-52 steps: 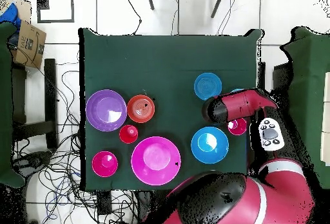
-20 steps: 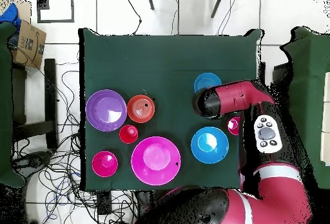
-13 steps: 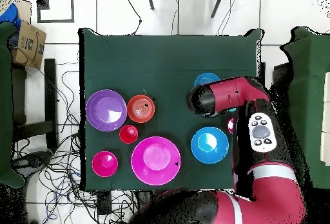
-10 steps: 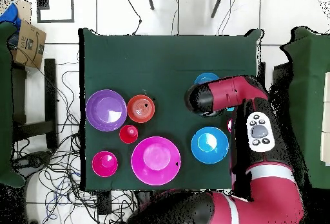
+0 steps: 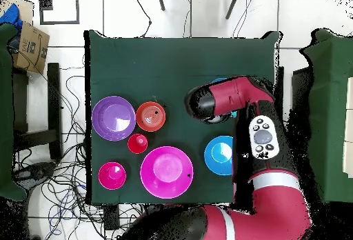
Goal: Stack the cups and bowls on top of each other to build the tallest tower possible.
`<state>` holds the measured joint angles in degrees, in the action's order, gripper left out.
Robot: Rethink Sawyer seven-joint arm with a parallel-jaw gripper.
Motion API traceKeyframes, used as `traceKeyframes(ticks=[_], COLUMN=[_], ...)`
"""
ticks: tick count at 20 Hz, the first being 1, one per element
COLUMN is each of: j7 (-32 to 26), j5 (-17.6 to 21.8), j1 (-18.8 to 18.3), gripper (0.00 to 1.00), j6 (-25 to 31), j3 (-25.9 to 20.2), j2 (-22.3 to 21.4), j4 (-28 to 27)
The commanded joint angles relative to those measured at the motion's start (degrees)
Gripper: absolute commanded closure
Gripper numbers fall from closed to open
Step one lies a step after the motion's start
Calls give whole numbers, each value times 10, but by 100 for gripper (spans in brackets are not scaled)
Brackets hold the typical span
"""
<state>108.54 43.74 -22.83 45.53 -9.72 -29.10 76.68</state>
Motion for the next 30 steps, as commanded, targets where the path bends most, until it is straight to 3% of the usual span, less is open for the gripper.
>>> traceKeyframes(ticks=[1,14,22,25,30], j7=[-38,-14,27,80,209], j5=[-15,-28,-68,-93,-127], j1=[24,39,62,78,115], gripper=[100,100,100,100,100], j6=[68,70,74,52,-57], j3=[-10,-10,-7,2,38], j2=[1,9,1,0,11], j4=[-8,-8,16,32,52])
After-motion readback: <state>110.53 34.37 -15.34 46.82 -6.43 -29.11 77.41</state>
